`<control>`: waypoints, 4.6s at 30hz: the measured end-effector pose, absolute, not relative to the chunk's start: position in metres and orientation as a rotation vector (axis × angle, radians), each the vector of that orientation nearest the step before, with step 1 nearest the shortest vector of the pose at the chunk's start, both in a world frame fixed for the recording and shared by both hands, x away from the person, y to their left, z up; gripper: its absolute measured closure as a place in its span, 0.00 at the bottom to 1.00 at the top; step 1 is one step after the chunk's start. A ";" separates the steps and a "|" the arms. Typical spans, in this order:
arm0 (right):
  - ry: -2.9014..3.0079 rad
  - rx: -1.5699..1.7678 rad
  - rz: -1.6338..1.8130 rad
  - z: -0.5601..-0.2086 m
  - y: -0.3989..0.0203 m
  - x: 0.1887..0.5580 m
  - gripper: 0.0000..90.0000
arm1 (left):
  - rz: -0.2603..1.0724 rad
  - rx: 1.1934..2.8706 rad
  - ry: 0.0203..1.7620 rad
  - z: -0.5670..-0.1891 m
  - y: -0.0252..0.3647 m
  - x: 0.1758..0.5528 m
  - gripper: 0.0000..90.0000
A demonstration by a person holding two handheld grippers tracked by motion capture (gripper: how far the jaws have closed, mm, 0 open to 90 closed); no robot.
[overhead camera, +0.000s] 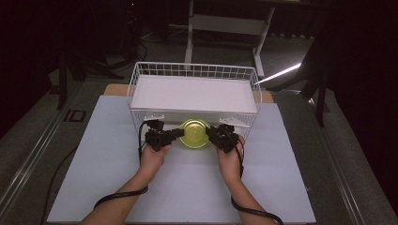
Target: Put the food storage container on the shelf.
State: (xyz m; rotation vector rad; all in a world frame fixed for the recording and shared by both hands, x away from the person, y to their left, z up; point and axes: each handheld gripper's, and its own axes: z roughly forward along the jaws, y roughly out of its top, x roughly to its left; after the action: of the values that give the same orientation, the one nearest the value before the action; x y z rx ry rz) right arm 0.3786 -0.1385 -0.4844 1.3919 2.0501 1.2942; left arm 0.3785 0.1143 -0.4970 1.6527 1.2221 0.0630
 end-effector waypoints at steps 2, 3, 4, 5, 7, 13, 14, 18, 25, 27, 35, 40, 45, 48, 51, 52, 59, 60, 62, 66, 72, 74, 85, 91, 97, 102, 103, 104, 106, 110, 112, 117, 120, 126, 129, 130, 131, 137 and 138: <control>2.040 1.390 1.283 -0.484 -0.136 0.379 0.83 | 0.097 1.650 1.243 -0.497 0.114 0.379 0.82; 2.041 1.391 1.281 -0.484 -0.135 0.379 0.82 | 0.119 1.658 1.255 -0.497 0.113 0.379 0.81; 2.040 1.400 1.281 -0.485 -0.134 0.381 0.82 | 0.127 1.648 1.262 -0.498 0.114 0.379 0.78; 2.033 1.406 1.280 -0.486 -0.133 0.381 0.81 | 0.126 1.638 1.271 -0.498 0.114 0.379 0.78; 2.023 1.415 1.277 -0.487 -0.131 0.383 0.79 | 0.144 1.629 1.280 -0.500 0.113 0.381 0.75; 2.014 1.420 1.258 -0.491 -0.126 0.387 0.81 | 0.158 1.629 1.274 -0.503 0.111 0.384 0.75; 2.011 1.420 1.257 -0.491 -0.126 0.388 0.81 | 0.157 1.628 1.275 -0.503 0.111 0.384 0.75; 1.998 1.432 1.257 -0.491 -0.126 0.389 0.81 | 0.157 1.627 1.275 -0.502 0.111 0.384 0.75; 1.988 1.406 1.278 -0.489 -0.126 0.385 0.73 | 0.163 1.633 1.271 -0.501 0.111 0.382 0.73; 1.999 1.395 1.282 -0.488 -0.125 0.384 0.70 | 0.170 1.654 1.256 -0.500 0.111 0.382 0.73; 1.970 1.370 1.309 -0.483 -0.129 0.374 0.68 | 0.166 1.631 1.248 -0.497 0.115 0.377 0.69; 1.977 1.340 1.352 -0.478 -0.132 0.357 0.71 | 0.187 1.622 1.240 -0.493 0.119 0.370 0.67; 2.036 1.314 1.388 -0.481 -0.132 0.336 0.80 | 0.227 1.620 1.216 -0.491 0.124 0.362 0.55; 2.079 1.282 1.371 -0.485 -0.129 0.324 0.82 | 0.267 1.629 1.193 -0.489 0.126 0.353 0.45; 2.111 1.281 1.351 -0.492 -0.129 0.317 0.87 | 0.267 1.604 1.141 -0.487 0.132 0.345 0.31; 2.126 1.274 1.336 -0.494 -0.129 0.315 0.91 | 0.258 1.601 1.130 -0.486 0.134 0.343 0.29; 2.183 1.325 1.283 -0.509 -0.121 0.317 1.00 | 0.236 1.604 1.085 -0.485 0.143 0.329 0.08; 2.195 1.328 1.278 -0.510 -0.119 0.317 1.00 | 0.234 1.608 1.069 -0.486 0.145 0.326 0.02; 2.208 1.321 1.269 -0.512 -0.114 0.319 1.00 | 0.240 1.625 1.052 -0.486 0.149 0.320 0.02; 2.206 1.319 1.259 -0.515 -0.106 0.325 1.00 | 0.267 1.597 1.054 -0.488 0.161 0.306 0.02; 2.178 1.350 1.251 -0.516 -0.104 0.337 1.00 | 0.256 1.520 1.085 -0.495 0.179 0.290 0.02; 2.169 1.359 1.254 -0.515 -0.103 0.341 1.00 | 0.281 1.530 1.081 -0.498 0.181 0.285 0.02; 2.136 1.391 1.281 -0.514 -0.091 0.363 0.97 | 0.345 1.556 1.046 -0.500 0.184 0.275 0.02; 2.129 1.415 1.279 -0.515 -0.085 0.374 0.99 | 0.383 1.580 1.010 -0.496 0.180 0.271 0.02; 2.120 1.423 1.265 -0.513 -0.082 0.385 0.99 | 0.374 1.576 1.001 -0.495 0.179 0.270 0.02; 2.140 1.412 1.221 -0.512 -0.075 0.393 0.99 | 0.371 1.590 0.975 -0.494 0.176 0.270 0.02; 2.141 1.407 1.220 -0.512 -0.075 0.394 0.99 | 0.374 1.593 0.972 -0.494 0.176 0.270 0.02; 2.145 1.404 1.225 -0.513 -0.074 0.394 0.99 | 0.370 1.595 0.968 -0.494 0.176 0.270 0.02; 2.151 1.408 1.221 -0.513 -0.074 0.392 0.98 | 0.373 1.599 0.965 -0.495 0.175 0.270 0.02; 2.156 1.400 1.255 -0.512 -0.078 0.383 0.96 | 0.354 1.600 0.935 -0.494 0.175 0.272 0.02; 2.161 1.390 1.273 -0.512 -0.081 0.377 0.95 | 0.346 1.624 0.896 -0.492 0.174 0.273 0.02; 2.174 1.354 1.296 -0.506 -0.090 0.360 0.93 | 0.318 1.668 0.841 -0.488 0.173 0.275 0.02; 2.191 1.309 1.310 -0.500 -0.096 0.348 0.86 | 0.313 1.671 0.835 -0.484 0.172 0.274 0.02; 2.235 1.201 1.334 -0.492 -0.102 0.325 0.55 | 0.255 1.643 0.819 -0.480 0.175 0.270 0.02; 2.266 1.173 1.388 -0.489 -0.106 0.317 0.33 | 0.244 1.652 0.806 -0.477 0.175 0.267 0.02; 2.282 1.167 1.393 -0.487 -0.108 0.314 0.30 | 0.244 1.658 0.801 -0.476 0.176 0.266 0.02; 2.298 1.154 1.405 -0.486 -0.109 0.311 0.25 | 0.241 1.659 0.797 -0.474 0.176 0.265 0.02; 2.326 1.066 1.441 -0.480 -0.122 0.298 0.16 | 0.223 1.665 0.789 -0.470 0.183 0.257 0.02; 2.326 1.066 1.441 -0.480 -0.122 0.298 0.16 | 0.223 1.665 0.789 -0.470 0.183 0.257 0.02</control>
State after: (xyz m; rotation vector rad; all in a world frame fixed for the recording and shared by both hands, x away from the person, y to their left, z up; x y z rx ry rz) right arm 0.2983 -0.1219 -0.4802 1.0658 2.3258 1.4412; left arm 0.2573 0.1832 -0.4704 1.6650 0.7893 0.2231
